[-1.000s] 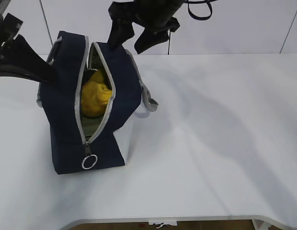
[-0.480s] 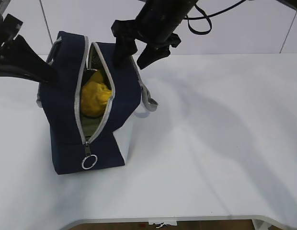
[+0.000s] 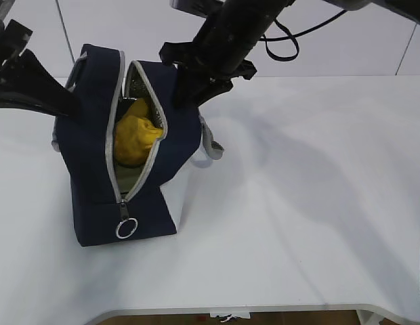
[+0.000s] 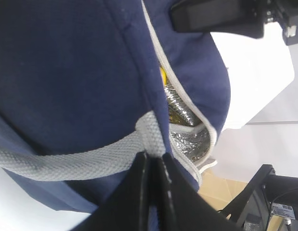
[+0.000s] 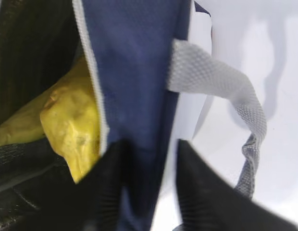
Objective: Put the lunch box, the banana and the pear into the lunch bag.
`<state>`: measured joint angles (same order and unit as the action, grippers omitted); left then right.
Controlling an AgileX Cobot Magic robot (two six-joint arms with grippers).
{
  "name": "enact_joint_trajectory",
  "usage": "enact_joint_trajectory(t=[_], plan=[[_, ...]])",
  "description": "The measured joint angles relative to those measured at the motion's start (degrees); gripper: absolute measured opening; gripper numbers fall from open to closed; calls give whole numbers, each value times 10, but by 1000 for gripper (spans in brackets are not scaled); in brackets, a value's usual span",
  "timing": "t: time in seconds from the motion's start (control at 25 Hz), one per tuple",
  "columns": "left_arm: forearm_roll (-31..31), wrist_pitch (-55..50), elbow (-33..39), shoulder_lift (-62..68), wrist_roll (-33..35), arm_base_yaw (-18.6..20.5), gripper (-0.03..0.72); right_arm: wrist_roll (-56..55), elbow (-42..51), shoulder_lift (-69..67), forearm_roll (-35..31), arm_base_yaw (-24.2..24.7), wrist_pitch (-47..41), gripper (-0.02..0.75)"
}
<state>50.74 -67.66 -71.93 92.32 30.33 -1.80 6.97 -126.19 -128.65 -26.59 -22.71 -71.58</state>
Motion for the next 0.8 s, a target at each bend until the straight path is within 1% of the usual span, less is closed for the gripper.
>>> enact_joint_trajectory(t=[0.04,0.08,0.12,0.16,0.32,0.52,0.64,0.8], plan=[[0,0,0,0,0,0,-4,0,0,0,-1,0,0,136],[0,0,0,0,0,0,-4,0,0,0,-1,0,0,75],[1,0,0,0,0,-3,-4,0,0,0,-2,0,0,32],[4,1,0,0,0,-7,-4,0,0,0,-3,0,0,13],[9,19,0,1,0,-45,-4,0,0,5,15,0,0,3],[48,72,0,2,0,-96,-4,-19,2,46,82,0,-3,3],[75,106,0,2,0,-119,-4,-28,15,76,109,0,-4,2],[90,144,0,3,1,-136,-4,-35,58,112,140,0,-4,2]])
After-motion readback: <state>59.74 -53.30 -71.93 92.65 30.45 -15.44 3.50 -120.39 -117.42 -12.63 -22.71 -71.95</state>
